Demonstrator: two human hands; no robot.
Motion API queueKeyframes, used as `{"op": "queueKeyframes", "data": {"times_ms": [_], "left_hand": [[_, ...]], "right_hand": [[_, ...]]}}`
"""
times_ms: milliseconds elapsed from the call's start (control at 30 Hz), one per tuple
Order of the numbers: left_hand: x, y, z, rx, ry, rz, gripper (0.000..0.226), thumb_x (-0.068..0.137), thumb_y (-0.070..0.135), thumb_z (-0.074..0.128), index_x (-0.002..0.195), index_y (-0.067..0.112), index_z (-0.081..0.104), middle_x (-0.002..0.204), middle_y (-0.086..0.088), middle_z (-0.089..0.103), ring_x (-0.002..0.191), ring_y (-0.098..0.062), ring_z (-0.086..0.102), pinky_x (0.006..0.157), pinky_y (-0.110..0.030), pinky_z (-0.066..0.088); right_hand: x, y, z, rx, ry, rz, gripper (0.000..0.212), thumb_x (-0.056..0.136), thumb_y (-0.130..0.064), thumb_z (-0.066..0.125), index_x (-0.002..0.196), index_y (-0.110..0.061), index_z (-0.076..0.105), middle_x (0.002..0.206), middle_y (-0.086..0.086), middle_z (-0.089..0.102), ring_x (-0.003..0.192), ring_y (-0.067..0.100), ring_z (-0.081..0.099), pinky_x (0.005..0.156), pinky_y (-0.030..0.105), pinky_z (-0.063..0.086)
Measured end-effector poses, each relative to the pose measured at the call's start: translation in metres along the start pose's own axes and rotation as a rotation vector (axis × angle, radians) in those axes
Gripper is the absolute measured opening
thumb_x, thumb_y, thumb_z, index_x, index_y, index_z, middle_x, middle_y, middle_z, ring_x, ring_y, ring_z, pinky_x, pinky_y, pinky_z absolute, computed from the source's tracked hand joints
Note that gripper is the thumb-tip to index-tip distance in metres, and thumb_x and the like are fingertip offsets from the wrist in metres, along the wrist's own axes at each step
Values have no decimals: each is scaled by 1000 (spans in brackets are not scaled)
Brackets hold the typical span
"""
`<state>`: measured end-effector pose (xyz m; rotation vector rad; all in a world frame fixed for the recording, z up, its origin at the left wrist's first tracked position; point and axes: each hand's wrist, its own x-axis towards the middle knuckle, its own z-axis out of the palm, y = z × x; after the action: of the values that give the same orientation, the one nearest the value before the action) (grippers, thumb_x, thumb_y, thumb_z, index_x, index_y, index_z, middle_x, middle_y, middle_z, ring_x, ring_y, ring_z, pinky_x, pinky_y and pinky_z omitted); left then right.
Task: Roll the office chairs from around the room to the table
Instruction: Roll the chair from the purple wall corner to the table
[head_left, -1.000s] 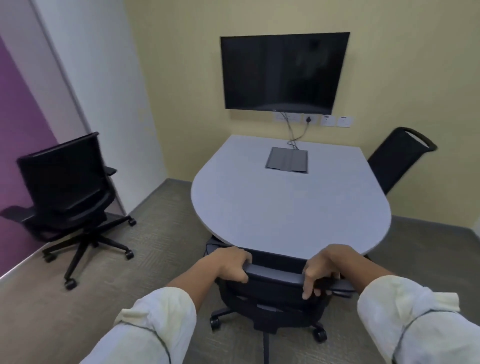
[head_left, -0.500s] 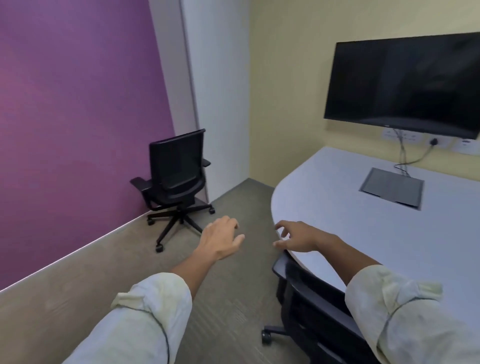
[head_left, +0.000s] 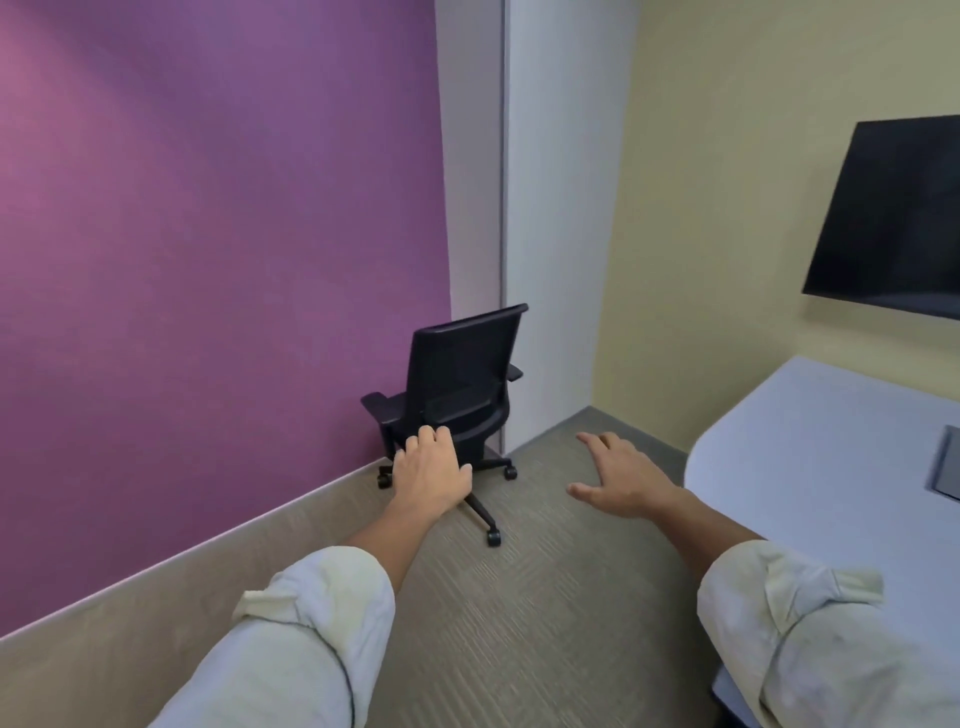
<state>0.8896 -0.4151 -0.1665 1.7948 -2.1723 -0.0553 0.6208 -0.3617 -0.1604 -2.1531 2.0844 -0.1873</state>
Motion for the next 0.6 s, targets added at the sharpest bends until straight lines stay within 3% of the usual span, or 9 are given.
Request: {"op": "queueKeyframes", "data": {"times_ms": [267,600], "left_hand": [[94,-38,2,-26,9,-31,52,92,42,58,131,10,45,126,-11,52,113,-28,53,92,-42,47],[231,-49,44,12,19,-70,56,91,47,58,131,10,46,130,-11,52,117,-28,52,97,-42,47]], "right_hand": [[110,-30,-3,-33,35,-67,88,90,-61,55,156,-19,16,153,15,34,135,33,39,109,47,38],[284,-9,-4,-14,45,-152,86,90,-62,55,156,-21,18,154,14,35,136,32,40,111,45,37]]}}
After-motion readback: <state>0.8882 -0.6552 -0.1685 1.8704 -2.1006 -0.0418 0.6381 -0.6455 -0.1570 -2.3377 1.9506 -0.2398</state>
